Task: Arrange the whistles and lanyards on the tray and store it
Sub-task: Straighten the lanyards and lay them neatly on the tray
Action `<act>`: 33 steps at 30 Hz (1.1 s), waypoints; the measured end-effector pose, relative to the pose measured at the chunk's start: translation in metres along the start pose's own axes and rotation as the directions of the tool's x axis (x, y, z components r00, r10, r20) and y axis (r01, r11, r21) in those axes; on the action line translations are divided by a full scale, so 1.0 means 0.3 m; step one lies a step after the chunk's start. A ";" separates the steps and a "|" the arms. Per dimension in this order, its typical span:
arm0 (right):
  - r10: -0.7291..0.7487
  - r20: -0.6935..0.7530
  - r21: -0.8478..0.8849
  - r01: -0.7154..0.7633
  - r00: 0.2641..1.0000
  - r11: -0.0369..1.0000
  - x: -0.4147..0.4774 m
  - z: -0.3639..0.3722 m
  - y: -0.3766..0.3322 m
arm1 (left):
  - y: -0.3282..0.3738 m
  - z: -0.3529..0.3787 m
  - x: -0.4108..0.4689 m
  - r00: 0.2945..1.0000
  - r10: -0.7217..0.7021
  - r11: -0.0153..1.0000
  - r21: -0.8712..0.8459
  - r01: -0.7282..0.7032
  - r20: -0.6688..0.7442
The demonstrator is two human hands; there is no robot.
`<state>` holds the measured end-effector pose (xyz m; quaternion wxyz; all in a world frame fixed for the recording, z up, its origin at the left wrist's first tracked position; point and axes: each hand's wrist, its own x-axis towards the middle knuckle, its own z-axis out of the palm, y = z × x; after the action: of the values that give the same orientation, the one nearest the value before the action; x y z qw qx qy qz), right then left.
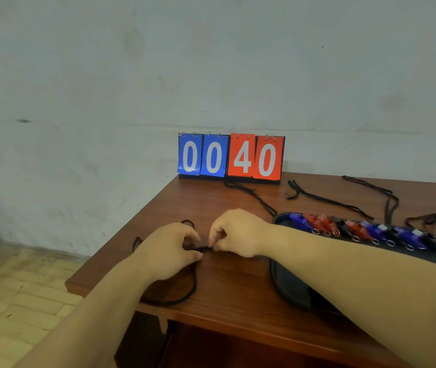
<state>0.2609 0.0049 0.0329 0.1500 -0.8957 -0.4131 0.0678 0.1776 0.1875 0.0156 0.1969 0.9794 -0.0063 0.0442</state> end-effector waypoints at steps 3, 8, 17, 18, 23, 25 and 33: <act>0.026 0.003 0.007 -0.026 1.000 1.000 -0.013 -0.030 0.009 | 0.007 -0.002 -0.001 1.000 -0.001 0.999 0.034 0.002 -0.009; 0.053 -0.057 0.047 -0.050 0.997 0.998 -0.070 -0.099 0.030 | 0.034 0.012 0.005 1.000 -0.018 1.000 -0.011 0.018 0.019; 0.123 -0.011 0.101 -0.121 0.992 0.987 -0.233 -0.249 0.047 | 0.190 -0.028 -0.020 1.000 0.007 0.968 -0.251 -0.001 0.025; 0.143 -0.006 0.137 -0.141 0.990 0.980 -0.259 -0.274 0.047 | 0.213 -0.042 -0.020 1.000 0.011 0.958 -0.286 -0.008 0.009; 0.259 -0.056 0.455 -0.206 0.964 0.866 -0.408 -0.387 0.062 | 0.329 -0.128 -0.019 0.998 0.020 0.872 -0.486 -0.049 -0.065; 0.320 -0.079 0.640 -0.198 0.944 0.742 -0.468 -0.419 0.075 | 0.376 -0.162 -0.017 0.993 0.069 0.837 -0.535 -0.109 -0.095; 0.414 -0.165 0.884 -0.052 0.895 0.465 -0.647 -0.551 0.091 | 0.642 -0.271 -0.005 0.968 0.191 0.668 -0.701 -0.249 -0.162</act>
<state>0.1950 -0.1947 0.1798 0.6370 -0.7444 -0.1598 0.1205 0.1637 0.0413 0.1643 0.5558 0.8146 -0.1335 0.0982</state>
